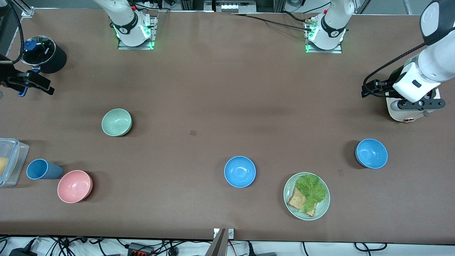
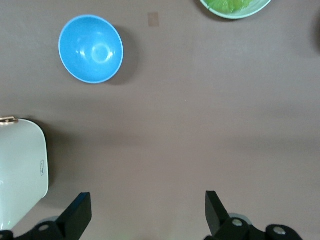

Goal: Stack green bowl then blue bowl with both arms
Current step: 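Reach the right gripper to the green bowl while the left gripper reaches the blue bowl, then grasp the green bowl with the right gripper while the left gripper grasps the blue bowl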

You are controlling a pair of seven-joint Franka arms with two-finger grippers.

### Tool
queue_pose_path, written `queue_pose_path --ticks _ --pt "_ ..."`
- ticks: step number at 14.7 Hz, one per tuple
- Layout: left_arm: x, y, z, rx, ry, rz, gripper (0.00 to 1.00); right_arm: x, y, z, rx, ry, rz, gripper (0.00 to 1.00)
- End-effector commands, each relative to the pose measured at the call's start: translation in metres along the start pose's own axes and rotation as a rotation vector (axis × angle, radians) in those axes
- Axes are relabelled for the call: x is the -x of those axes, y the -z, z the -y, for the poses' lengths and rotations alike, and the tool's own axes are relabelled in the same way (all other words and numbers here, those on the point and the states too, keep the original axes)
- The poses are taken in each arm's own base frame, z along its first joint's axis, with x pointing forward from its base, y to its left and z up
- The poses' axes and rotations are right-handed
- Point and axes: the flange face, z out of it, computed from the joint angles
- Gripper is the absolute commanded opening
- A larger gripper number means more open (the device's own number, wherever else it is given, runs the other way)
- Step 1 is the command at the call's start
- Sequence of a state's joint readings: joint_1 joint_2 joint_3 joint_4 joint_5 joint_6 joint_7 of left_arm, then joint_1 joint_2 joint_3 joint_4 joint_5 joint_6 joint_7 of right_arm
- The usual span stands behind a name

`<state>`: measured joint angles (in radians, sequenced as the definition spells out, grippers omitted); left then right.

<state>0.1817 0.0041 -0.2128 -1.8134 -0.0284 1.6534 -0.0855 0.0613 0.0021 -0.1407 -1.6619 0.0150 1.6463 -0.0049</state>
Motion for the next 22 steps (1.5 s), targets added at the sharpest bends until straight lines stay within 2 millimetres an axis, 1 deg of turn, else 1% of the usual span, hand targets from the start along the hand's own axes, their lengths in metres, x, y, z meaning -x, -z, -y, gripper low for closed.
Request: queue_pose_path --ticks 1,2,3,4,5,6,8,9,11,12,13,14,16,17,18,20,21,22 --pt "-0.009 -0.013 0.001 -0.007 -0.019 0.037 1.0 0.001 -0.01 0.001 0.016 0.007 0.013 1.0" --pt "-0.012 -0.016 0.004 -0.008 -0.015 0.04 1.0 -0.004 -0.023 0.003 0.019 0.008 0.036 1.0" --pt "-0.019 -0.026 0.008 -0.004 -0.011 0.053 1.0 -0.011 -0.038 0.003 0.024 0.005 0.06 1.0" --pt "-0.026 -0.035 0.016 0.0 -0.007 0.062 1.0 -0.019 -0.055 0.004 0.027 0.001 0.082 1.0" --pt "-0.035 -0.046 0.03 -0.013 -0.02 0.053 1.0 -0.028 -0.077 0.005 0.032 0.001 0.111 1.0" --pt "-0.05 -0.065 0.049 -0.041 -0.045 0.038 1.0 -0.035 -0.093 0.005 0.037 -0.001 0.123 1.0" --pt "-0.076 -0.102 0.09 -0.016 -0.049 0.012 1.0 -0.048 -0.135 0.007 0.047 -0.001 0.179 1.0" --pt "-0.088 -0.122 0.106 -0.009 -0.061 0.0 1.0 -0.054 -0.16 0.007 0.053 -0.001 0.208 1.0" --pt "-0.104 -0.153 0.142 0.009 -0.071 -0.035 1.0 -0.063 -0.197 0.007 0.061 -0.001 0.244 1.0" --pt "-0.112 -0.165 0.151 0.011 -0.095 -0.066 1.0 -0.063 -0.218 0.007 0.062 -0.002 0.268 1.0" --pt "-0.12 -0.18 0.156 0.01 -0.128 -0.085 1.0 -0.064 -0.237 0.007 0.062 -0.004 0.277 1.0" --pt "-0.124 -0.19 0.162 0.002 -0.136 -0.099 1.0 -0.061 -0.262 0.006 0.065 -0.004 0.285 1.0" --pt "-0.132 -0.21 0.168 -0.023 -0.155 -0.114 1.0 -0.049 -0.301 0.004 0.066 -0.001 0.276 1.0" --pt "-0.137 -0.217 0.178 -0.036 -0.158 -0.138 1.0 -0.043 -0.317 0.003 0.066 -0.001 0.263 1.0" --pt "-0.141 -0.229 0.185 -0.033 -0.152 -0.145 1.0 -0.036 -0.33 0.001 0.067 -0.001 0.25 1.0" --pt "-0.147 -0.241 0.189 -0.033 -0.176 -0.17 1.0 -0.028 -0.349 -0.001 0.067 -0.002 0.221 1.0" --pt "-0.149 -0.247 0.191 -0.031 -0.178 -0.165 0.97 -0.025 -0.358 -0.001 0.068 -0.002 0.223 0.98" --pt "-0.148 -0.251 0.196 -0.028 -0.173 -0.159 0.94 -0.023 -0.362 -0.003 0.069 -0.005 0.229 0.87"
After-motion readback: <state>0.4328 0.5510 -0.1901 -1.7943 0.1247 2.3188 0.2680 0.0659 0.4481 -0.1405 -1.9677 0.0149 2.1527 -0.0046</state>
